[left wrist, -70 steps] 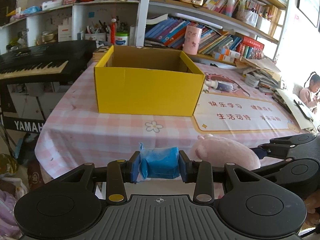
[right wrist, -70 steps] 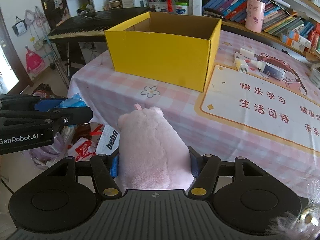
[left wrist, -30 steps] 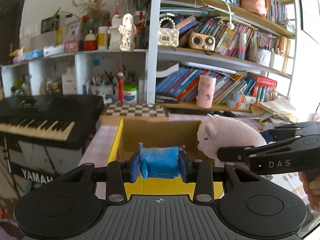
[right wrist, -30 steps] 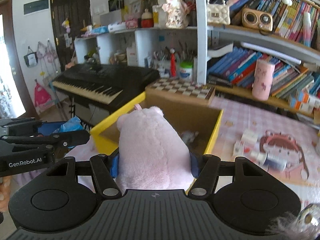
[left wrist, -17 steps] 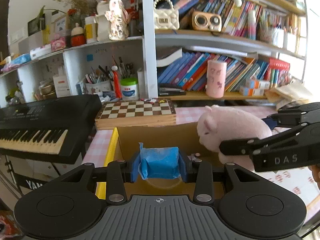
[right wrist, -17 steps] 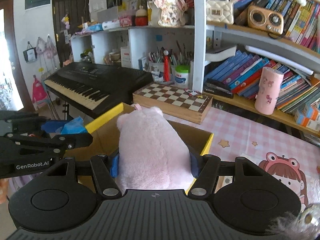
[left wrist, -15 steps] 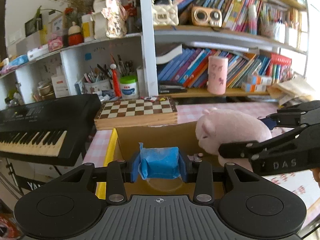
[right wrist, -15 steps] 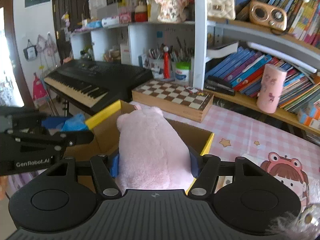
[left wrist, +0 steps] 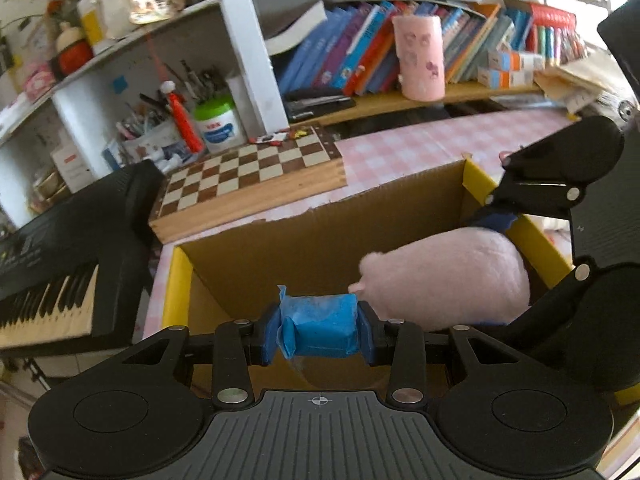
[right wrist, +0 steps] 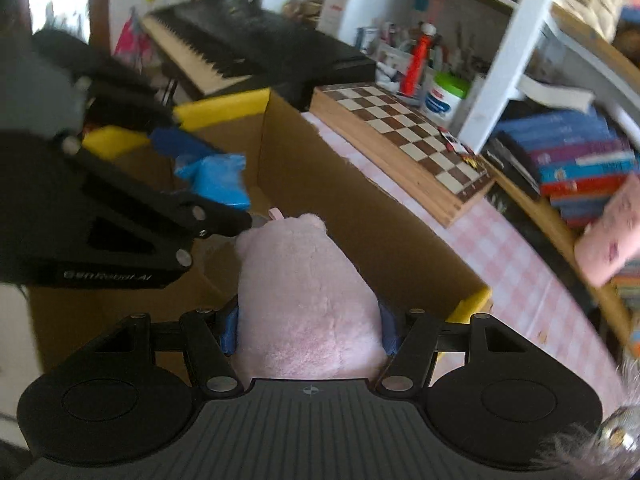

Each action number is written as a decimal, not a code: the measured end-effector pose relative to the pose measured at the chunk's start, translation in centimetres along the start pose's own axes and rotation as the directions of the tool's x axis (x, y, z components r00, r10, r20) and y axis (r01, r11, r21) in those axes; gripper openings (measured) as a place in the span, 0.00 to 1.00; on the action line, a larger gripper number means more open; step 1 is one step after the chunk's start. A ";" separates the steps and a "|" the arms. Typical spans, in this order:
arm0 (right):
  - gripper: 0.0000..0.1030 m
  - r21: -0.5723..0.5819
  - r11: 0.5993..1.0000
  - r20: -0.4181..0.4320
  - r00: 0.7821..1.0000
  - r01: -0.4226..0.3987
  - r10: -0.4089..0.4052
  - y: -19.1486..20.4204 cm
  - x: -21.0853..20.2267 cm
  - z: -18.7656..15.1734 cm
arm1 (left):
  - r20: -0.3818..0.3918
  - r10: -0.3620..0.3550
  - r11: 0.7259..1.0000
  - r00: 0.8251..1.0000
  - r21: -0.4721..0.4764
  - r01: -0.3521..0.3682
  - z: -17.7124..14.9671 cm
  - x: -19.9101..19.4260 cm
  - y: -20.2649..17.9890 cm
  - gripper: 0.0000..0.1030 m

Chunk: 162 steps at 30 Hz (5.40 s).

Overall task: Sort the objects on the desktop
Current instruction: 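Carry the pig and blue block with both grippers over the yellow box, then open both grippers to drop the blue block and pig into the box, then withdraw both grippers from the box back toward the table edge, then move both grippers toward the white charger plugs and blue-and-white bottle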

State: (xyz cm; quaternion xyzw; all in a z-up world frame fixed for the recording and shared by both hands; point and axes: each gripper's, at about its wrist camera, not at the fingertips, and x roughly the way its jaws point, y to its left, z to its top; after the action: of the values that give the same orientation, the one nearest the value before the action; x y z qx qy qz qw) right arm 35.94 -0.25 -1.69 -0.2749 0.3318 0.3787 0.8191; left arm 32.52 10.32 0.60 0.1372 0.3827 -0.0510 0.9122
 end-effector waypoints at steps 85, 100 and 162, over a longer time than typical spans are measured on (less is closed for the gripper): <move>0.88 0.433 0.863 0.175 0.914 0.262 -0.365 7.7 -16.3 -7.8 | 0.272 0.109 0.979 0.956 -0.195 -0.056 -10.1 -18.7 -0.6 0.96; 0.88 0.517 0.811 0.098 0.923 0.273 -0.373 13.8 -18.0 -12.0 | 0.215 0.112 0.957 0.970 -0.287 -0.047 -16.1 -21.0 -1.8 0.96; 0.91 0.603 0.694 -0.124 0.905 0.395 -0.407 19.8 -21.3 -20.8 | 0.133 -0.130 0.976 0.983 -0.157 0.150 -19.9 -20.4 -10.7 0.96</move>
State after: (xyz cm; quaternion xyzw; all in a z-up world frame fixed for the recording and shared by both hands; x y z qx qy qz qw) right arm 2.58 -13.00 -2.70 -0.0553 0.3608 0.0648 0.9287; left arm 2.48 5.54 -0.41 0.0299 0.3381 -0.0915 0.9362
